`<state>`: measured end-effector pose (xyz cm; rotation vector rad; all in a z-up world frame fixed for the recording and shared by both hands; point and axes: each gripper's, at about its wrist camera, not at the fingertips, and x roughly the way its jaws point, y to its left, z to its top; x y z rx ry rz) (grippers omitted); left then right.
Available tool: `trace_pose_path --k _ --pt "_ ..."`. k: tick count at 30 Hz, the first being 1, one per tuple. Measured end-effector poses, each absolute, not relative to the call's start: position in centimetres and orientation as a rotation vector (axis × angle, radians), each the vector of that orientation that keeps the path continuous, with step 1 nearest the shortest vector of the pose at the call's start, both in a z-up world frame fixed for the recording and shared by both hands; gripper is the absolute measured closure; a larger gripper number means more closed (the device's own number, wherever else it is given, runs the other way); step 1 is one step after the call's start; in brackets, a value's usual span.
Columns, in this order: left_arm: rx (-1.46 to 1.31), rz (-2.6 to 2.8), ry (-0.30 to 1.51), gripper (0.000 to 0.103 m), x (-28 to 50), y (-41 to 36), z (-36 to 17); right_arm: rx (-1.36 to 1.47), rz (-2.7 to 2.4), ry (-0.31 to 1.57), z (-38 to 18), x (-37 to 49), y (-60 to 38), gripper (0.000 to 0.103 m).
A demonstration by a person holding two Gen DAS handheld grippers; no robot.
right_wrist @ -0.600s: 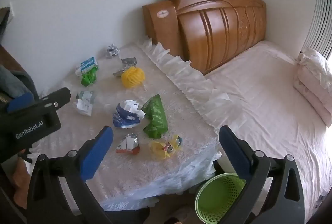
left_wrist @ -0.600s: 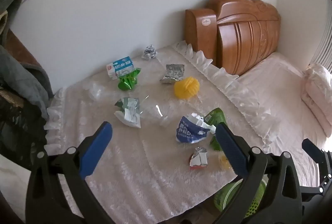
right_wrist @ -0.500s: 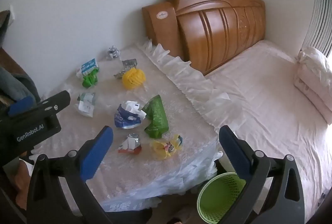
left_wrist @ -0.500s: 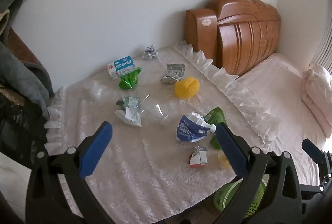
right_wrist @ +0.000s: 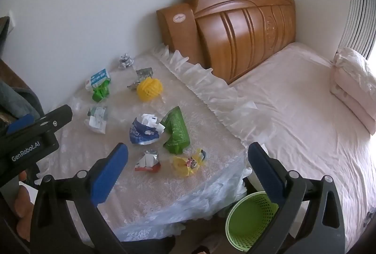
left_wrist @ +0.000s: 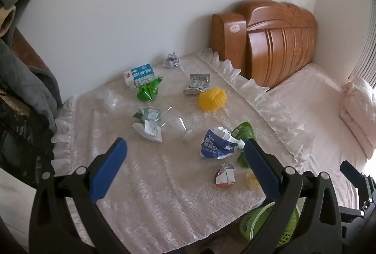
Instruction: Collect trash
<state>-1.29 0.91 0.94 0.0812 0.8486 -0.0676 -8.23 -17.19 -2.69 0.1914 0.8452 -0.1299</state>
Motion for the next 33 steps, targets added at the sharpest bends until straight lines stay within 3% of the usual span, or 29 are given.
trace_pose_path --k 33 --pt "0.074 -0.076 0.848 0.008 -1.41 1.25 1.08 0.196 -0.141 0.842 -2.43 -8.36 -17.33 0.002"
